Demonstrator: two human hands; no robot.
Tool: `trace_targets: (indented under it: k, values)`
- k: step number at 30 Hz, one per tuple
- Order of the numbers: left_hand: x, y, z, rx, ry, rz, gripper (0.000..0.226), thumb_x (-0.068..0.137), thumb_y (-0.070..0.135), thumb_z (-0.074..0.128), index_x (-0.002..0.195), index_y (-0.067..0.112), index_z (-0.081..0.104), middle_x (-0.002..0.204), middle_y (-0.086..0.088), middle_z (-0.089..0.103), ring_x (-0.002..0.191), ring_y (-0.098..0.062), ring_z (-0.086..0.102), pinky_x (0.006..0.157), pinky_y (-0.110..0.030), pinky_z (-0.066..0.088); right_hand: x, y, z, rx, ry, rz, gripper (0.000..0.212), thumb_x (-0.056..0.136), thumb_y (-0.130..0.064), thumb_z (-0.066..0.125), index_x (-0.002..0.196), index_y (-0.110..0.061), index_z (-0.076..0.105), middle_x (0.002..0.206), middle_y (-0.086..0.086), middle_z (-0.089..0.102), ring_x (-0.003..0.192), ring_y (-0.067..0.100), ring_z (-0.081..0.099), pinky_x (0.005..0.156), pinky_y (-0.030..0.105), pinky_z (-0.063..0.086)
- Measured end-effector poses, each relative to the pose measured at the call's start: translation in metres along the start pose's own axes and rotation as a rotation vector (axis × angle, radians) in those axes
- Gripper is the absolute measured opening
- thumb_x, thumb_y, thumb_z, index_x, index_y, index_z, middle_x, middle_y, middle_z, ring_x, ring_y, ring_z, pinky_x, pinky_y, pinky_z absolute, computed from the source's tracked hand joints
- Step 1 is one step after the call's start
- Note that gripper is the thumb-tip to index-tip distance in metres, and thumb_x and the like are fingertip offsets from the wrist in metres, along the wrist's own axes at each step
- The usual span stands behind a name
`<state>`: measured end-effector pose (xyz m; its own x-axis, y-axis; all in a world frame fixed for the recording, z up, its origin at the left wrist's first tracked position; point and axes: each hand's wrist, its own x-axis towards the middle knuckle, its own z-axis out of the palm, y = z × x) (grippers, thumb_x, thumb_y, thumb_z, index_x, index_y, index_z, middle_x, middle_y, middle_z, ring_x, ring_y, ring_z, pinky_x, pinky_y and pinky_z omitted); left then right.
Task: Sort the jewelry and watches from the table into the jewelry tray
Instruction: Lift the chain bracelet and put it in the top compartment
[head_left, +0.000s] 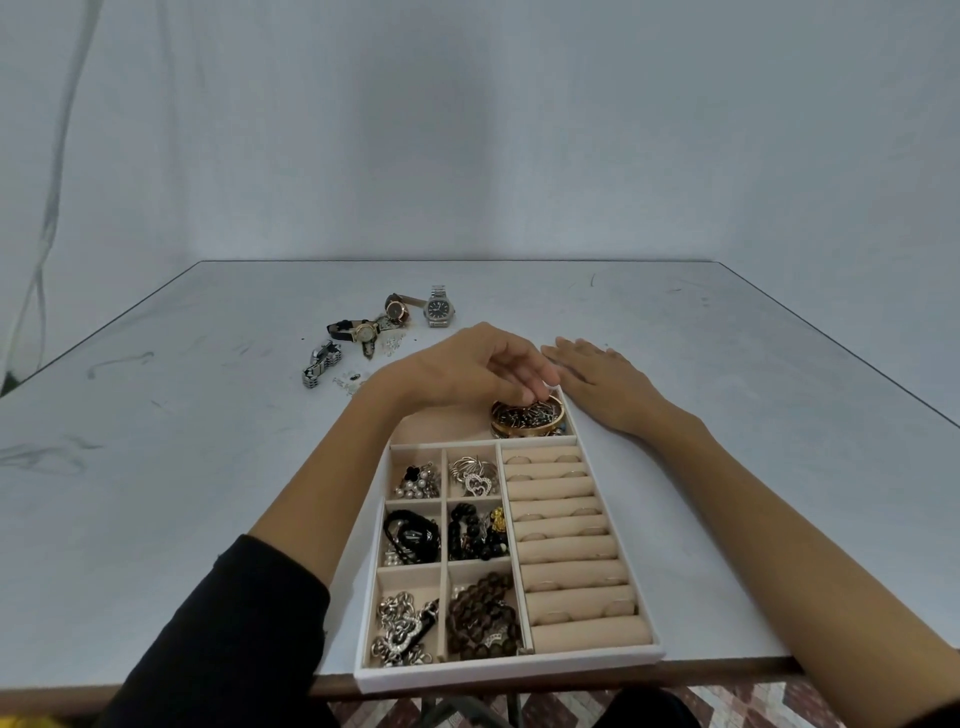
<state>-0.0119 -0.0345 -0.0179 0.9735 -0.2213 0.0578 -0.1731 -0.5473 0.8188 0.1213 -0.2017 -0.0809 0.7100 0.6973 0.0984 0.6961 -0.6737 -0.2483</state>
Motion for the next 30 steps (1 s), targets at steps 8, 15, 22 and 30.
trace_targets:
  k: [8,15,22,30]
  values:
    - [-0.018,-0.003,-0.034,-0.111,0.226,-0.039,0.024,0.092,0.011,0.061,0.114,0.006,0.066,0.106,-0.01,0.071,0.101,-0.017,0.068,0.088,-0.026,0.055,-0.001,0.001,0.0,0.0,0.001,-0.003,0.049,0.103,-0.04,0.022,0.151,-0.026,0.025,0.16,-0.002,0.017,0.147,0.015,0.012,0.119,0.039,0.007]
    - [-0.056,-0.048,-0.085,-0.224,0.767,-0.235,0.015,0.09,0.004,0.06,0.103,0.007,0.067,0.095,-0.011,0.069,0.091,-0.02,0.065,0.077,-0.023,0.058,-0.003,-0.001,-0.002,0.022,0.016,-0.01,0.049,0.104,-0.039,0.024,0.15,-0.025,0.027,0.159,-0.001,0.018,0.147,0.015,0.013,0.119,0.038,0.007]
    - [-0.083,-0.094,-0.102,-0.107,0.914,-0.48,0.016,0.085,0.005,0.062,0.097,0.012,0.069,0.099,-0.01,0.066,0.081,-0.015,0.057,0.065,-0.023,0.05,-0.002,0.0,-0.002,0.028,0.015,-0.01,0.049,0.103,-0.04,0.025,0.15,-0.025,0.028,0.159,-0.001,0.02,0.147,0.016,0.015,0.119,0.04,0.009]
    - [-0.082,-0.105,-0.099,-0.045,0.872,-0.527,0.009,0.09,0.01,0.062,0.095,0.011,0.069,0.077,-0.001,0.061,0.064,-0.009,0.05,0.058,-0.014,0.042,0.01,-0.018,-0.024,0.147,-0.022,0.085,0.042,0.095,-0.027,0.049,0.137,-0.02,0.049,0.147,0.002,0.043,0.134,0.023,0.039,0.108,0.038,0.031]
